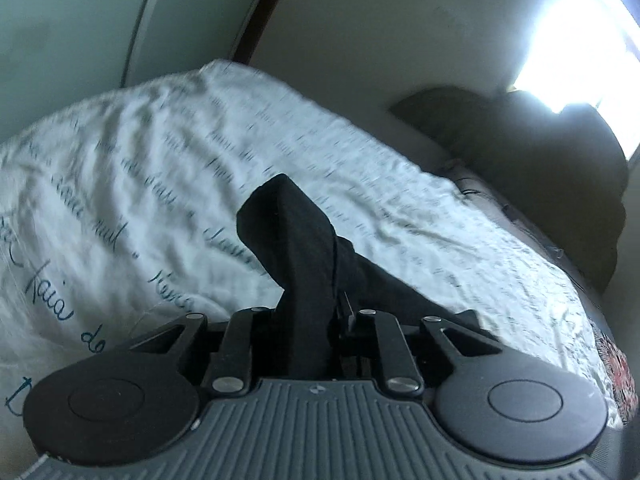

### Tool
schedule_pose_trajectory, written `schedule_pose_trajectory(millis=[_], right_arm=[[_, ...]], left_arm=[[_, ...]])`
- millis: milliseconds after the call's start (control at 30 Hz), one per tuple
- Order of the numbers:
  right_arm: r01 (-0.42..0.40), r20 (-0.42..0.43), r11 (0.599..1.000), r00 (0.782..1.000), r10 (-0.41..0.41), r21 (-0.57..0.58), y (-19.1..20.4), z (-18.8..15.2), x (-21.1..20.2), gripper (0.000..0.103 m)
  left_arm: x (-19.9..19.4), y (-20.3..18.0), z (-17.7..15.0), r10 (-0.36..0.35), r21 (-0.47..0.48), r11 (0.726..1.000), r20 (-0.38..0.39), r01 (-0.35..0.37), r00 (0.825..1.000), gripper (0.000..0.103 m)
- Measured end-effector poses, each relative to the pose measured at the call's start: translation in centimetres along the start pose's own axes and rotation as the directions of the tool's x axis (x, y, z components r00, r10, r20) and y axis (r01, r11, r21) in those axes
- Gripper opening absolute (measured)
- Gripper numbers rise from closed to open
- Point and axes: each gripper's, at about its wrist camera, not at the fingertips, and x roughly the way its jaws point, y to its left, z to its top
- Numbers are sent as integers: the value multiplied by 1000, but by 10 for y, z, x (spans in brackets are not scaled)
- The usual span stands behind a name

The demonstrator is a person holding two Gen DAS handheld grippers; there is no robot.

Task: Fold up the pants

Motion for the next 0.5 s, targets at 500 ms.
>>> schedule_pose_trajectory(millis=[500], right_arm=[[-176, 212, 902, 973, 97, 395, -70, -21, -82, 33]], left_arm=[[-38, -141, -37, -183, 201, 965, 59, 168, 981, 18]])
